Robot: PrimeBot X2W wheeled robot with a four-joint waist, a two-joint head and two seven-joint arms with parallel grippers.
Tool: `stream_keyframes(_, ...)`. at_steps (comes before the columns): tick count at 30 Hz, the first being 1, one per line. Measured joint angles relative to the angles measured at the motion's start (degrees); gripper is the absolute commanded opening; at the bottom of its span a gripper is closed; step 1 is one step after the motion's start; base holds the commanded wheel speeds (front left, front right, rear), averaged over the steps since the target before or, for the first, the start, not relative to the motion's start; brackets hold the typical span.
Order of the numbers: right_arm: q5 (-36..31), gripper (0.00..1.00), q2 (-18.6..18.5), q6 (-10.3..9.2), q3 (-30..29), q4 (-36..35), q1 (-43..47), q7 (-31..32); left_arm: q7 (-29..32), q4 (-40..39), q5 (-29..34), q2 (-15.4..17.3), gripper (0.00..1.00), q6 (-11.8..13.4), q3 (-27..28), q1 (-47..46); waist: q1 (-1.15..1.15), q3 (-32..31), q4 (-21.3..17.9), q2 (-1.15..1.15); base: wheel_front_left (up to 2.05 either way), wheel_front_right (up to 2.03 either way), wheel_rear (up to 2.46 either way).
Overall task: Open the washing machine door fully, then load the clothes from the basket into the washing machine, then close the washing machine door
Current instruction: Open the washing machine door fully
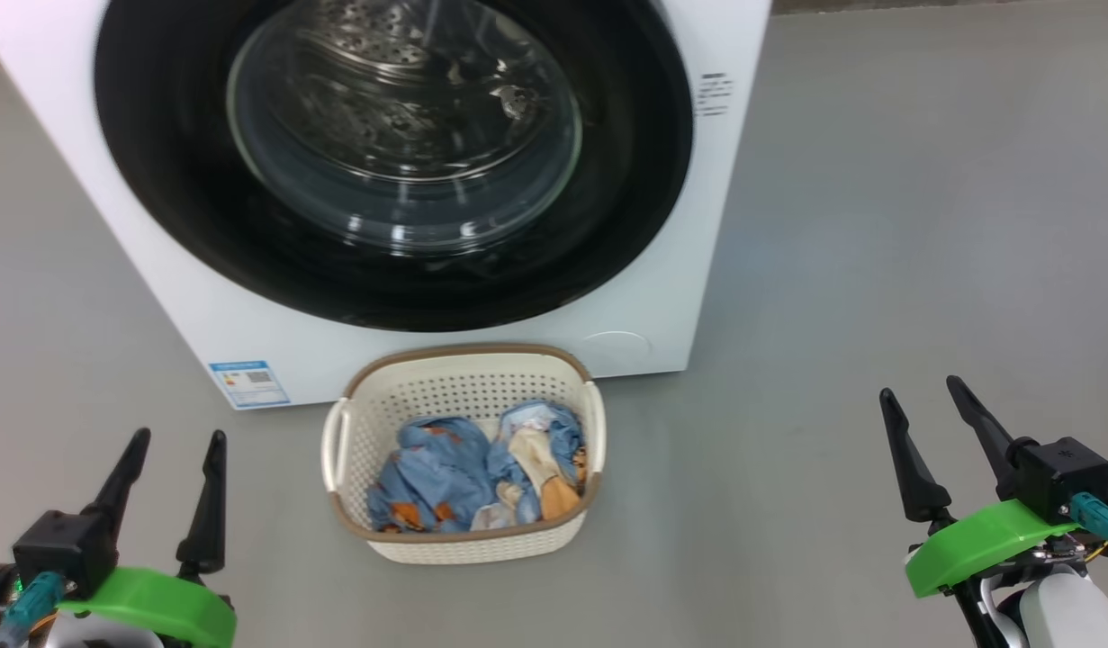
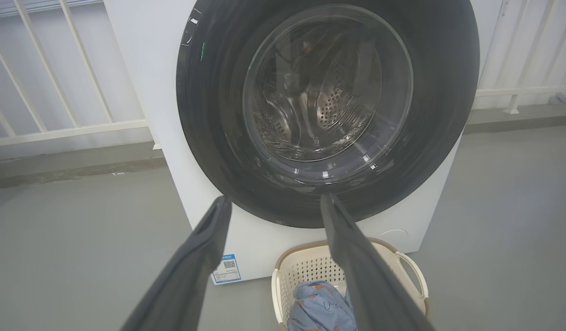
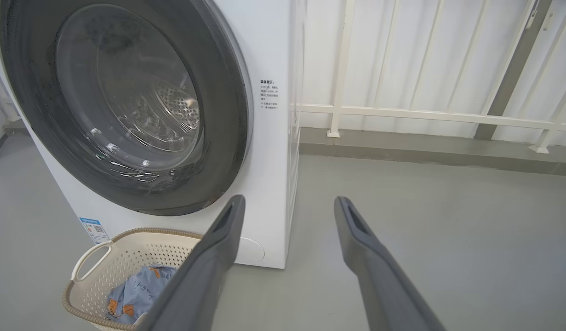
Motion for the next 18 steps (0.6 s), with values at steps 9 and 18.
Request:
stream_keyframes(9, -0.02, 1.0, 0.35, 0.0, -0.9, -0.32, 0.0, 0.0, 0.0, -1.53, 0.3, -0.73, 1.0, 0.0, 0.69, -0.73, 0.0, 0.88, 0.25, 0.0, 0.74, 0.74, -1.48)
stream_keyframes(18, -0.54, 1.0, 0.59, 0.0, -1.15, -0.37, -0.04, 0.0, 0.0, -2.42, 0.55, -0.71, 1.0, 0.0, 0.27, -0.83, 0.0, 1.4, 0.52, 0.0, 0.11, 0.11, -0.23)
